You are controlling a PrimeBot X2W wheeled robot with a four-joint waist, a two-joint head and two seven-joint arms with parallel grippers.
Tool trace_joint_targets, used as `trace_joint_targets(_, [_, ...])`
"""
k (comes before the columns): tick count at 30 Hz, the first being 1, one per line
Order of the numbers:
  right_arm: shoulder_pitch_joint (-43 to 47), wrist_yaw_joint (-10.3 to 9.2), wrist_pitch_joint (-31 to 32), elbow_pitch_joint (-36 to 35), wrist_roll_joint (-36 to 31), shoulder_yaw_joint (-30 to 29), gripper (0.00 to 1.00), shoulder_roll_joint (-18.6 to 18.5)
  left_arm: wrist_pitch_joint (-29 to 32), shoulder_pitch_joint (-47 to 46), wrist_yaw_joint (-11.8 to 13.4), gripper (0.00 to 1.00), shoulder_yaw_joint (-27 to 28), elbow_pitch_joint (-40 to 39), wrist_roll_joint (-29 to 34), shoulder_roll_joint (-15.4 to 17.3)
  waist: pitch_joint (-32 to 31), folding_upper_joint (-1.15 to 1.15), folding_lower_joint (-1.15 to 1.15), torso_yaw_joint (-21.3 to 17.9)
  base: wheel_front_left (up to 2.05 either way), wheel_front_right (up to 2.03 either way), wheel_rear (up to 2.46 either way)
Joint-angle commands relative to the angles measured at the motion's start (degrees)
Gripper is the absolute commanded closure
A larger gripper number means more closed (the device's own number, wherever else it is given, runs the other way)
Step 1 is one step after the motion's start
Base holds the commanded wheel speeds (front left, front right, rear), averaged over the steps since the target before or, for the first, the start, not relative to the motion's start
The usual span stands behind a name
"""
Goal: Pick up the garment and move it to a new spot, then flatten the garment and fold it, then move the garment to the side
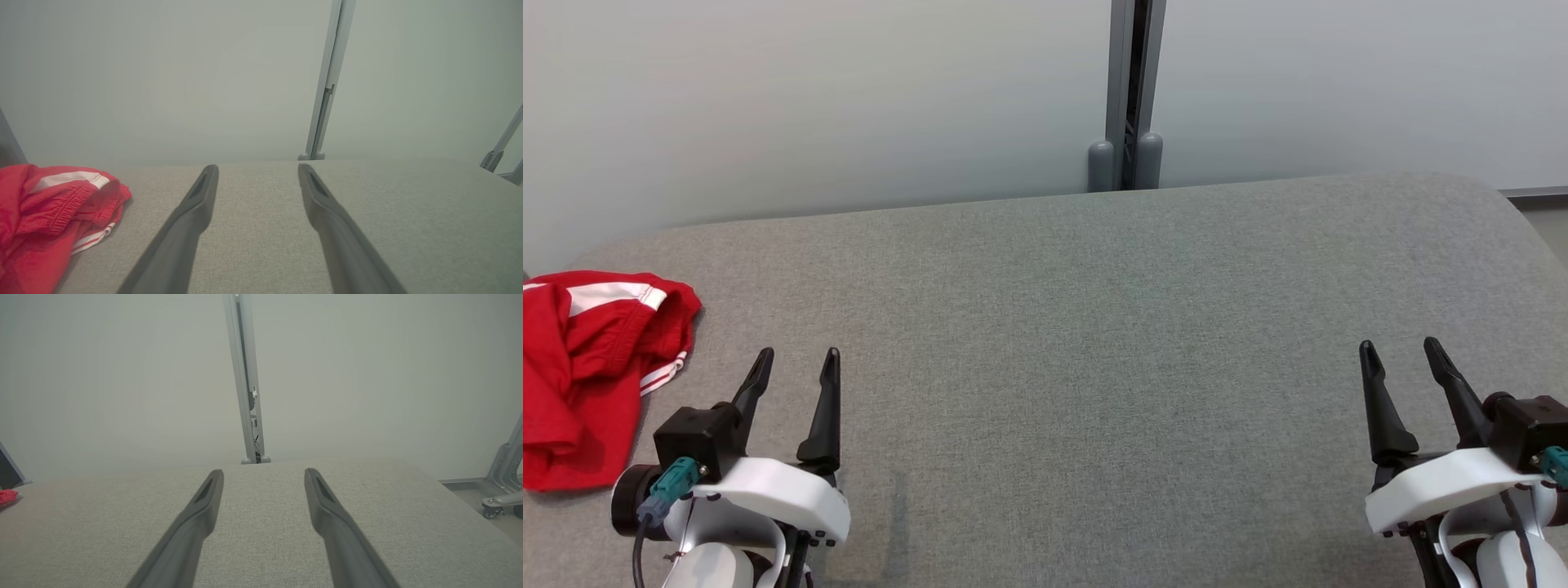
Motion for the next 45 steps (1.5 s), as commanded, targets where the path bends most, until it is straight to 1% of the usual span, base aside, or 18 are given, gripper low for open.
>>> trace_joint_targets(1, [0.47, 0.05, -0.62, -0.23, -1.40, 0.11, 0.00, -0.23, 0.27, 0.46, 0.35, 0.00, 0.36, -0.33, 1.48, 0.20, -0.03, 0.00, 0.00, -0.03, 0.00, 0.00, 0.00])
trace_joint_targets(12, [1.29, 0.05, -1.75, -0.93, -3.91, 0.55, 0.00, 0.52, 1.53, 1.19, 0.98, 0.00, 1.17, -0.21, 4.64, 0.21, -0.11, 0.00, 0.00, -0.12, 0.00, 0.00, 0.00])
trace_joint_targets(23, [2.22, 0.05, -2.43, -1.14, -4.52, 0.73, 0.00, 1.08, 2.36, 1.80, 1.27, 0.00, 1.78, 0.18, 7.38, 0.72, -0.44, 0.00, 0.00, -0.09, 0.00, 0.00, 0.00])
trace_joint_targets(27, [2.10, 0.05, -1.39, -0.74, -3.09, 0.27, 0.00, 1.17, 2.68, 1.63, 1.01, 0.00, 1.64, 0.39, 6.52, 0.80, -0.40, 0.00, 0.00, -0.06, 0.00, 0.00, 0.00])
trace_joint_targets(33, [1.90, 0.05, -0.87, -0.35, -2.76, -0.12, 0.00, 1.29, 2.90, 1.24, 0.70, 0.00, 1.40, 0.59, 5.71, 0.89, -0.21, 0.00, 0.00, -0.04, 0.00, 0.00, 0.00])
trace_joint_targets(45, [1.85, 0.05, -0.55, -0.21, -2.69, -0.39, 0.00, 1.38, 3.02, 1.31, 0.99, 0.00, 0.85, 0.58, 5.03, 1.16, 0.01, 0.00, 0.00, 0.18, 0.00, 0.00, 0.00])
